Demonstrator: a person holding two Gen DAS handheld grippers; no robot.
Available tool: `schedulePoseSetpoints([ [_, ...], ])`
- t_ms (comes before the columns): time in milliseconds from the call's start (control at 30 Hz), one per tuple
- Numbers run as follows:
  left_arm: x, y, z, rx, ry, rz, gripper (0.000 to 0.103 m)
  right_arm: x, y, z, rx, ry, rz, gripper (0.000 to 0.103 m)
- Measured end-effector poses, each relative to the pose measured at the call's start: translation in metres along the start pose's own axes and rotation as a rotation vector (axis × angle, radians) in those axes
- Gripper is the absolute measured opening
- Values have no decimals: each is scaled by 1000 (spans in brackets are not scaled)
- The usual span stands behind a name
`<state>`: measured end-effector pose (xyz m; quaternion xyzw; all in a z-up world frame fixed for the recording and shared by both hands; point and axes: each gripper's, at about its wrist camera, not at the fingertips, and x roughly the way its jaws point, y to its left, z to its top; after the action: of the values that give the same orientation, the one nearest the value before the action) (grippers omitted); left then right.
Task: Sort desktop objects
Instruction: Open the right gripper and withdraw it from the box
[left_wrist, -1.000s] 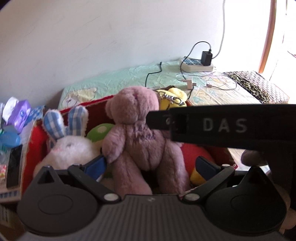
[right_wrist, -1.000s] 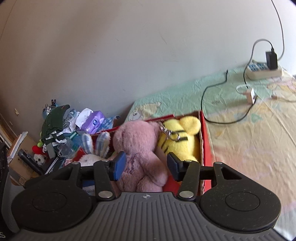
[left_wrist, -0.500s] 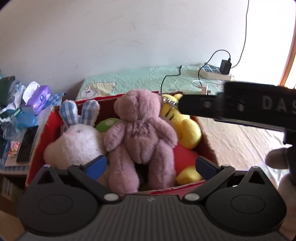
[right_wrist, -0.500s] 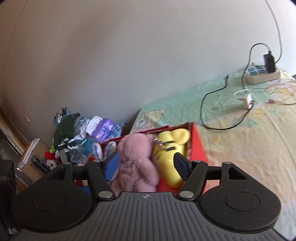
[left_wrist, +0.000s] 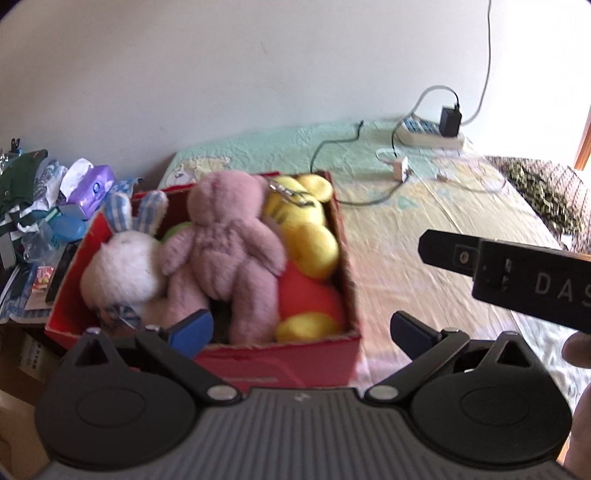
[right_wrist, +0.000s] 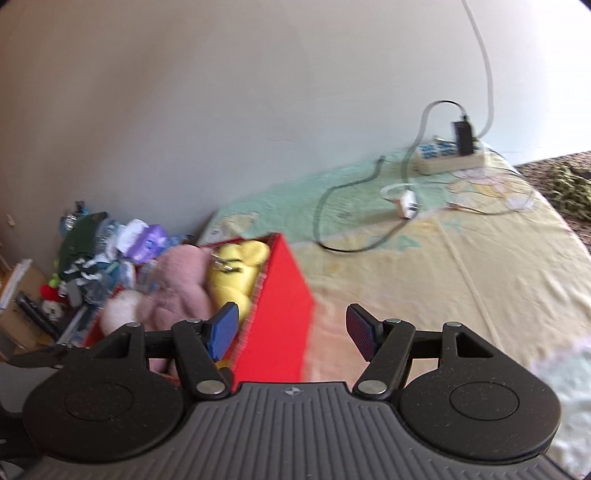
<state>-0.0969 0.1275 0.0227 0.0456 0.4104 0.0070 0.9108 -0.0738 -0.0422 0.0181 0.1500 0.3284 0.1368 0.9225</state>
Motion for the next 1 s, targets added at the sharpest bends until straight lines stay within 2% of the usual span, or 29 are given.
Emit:
schedulePoseSetpoints([
  [300, -4, -14, -15, -41, 60, 29, 102, -7, -9, -14, -4, 43, -49, 70],
  [467, -8, -6, -20, -48, 72, 50, 102, -5, 3, -16, -24, 48, -80, 77],
  [800, -17, 44, -11, -28, 44, 61, 102, -1, 50, -11, -69, 31, -134, 79],
  [1000, -18, 80, -2, -36, 24, 62, 102, 8, 84, -6, -95, 5, -182, 84],
])
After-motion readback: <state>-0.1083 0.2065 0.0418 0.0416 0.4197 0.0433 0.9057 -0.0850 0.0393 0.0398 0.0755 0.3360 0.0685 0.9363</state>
